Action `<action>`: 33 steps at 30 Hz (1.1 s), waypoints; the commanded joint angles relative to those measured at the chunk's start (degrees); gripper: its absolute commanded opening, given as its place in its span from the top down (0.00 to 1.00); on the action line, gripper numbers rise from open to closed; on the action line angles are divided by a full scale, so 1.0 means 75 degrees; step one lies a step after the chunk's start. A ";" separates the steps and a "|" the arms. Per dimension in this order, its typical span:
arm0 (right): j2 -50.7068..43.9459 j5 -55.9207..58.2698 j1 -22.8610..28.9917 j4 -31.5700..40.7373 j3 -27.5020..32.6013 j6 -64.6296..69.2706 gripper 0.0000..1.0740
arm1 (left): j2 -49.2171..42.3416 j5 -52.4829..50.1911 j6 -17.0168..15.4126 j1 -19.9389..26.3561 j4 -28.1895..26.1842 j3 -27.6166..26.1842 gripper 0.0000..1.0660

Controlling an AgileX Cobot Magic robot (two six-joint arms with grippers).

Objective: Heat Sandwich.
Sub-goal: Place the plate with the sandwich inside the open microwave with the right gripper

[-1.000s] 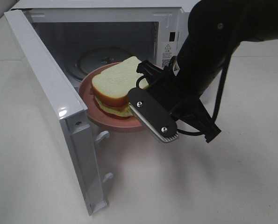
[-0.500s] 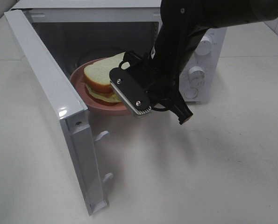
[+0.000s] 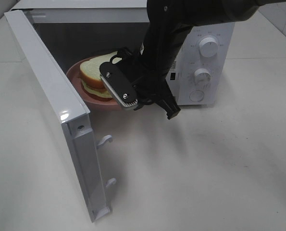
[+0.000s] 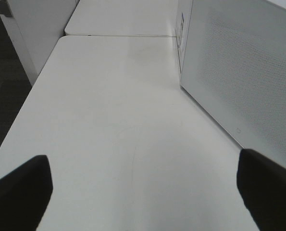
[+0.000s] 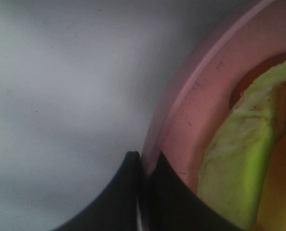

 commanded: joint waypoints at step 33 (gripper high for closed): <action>0.2307 0.0688 -0.0222 -0.0351 -0.3560 0.1589 0.97 | -0.0199 -0.0084 0.0015 0.0000 -0.0053 0.0000 0.08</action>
